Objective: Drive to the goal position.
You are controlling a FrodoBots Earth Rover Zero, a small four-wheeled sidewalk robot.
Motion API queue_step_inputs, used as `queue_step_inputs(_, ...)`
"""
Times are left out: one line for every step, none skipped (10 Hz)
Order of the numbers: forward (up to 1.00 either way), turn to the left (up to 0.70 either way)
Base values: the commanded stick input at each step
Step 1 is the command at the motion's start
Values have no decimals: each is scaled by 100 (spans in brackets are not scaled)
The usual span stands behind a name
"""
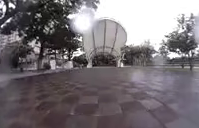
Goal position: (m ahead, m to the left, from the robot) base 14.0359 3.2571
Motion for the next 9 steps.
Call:
queue_step_inputs(87, 0)
queue_step_inputs(87, 0)
queue_step_inputs(87, 0)
queue_step_inputs(87, 0)
queue_step_inputs(87, 0)
queue_step_inputs(87, 0)
queue_step_inputs(87, 0)
queue_step_inputs(87, 0)
queue_step_inputs(87, 0)
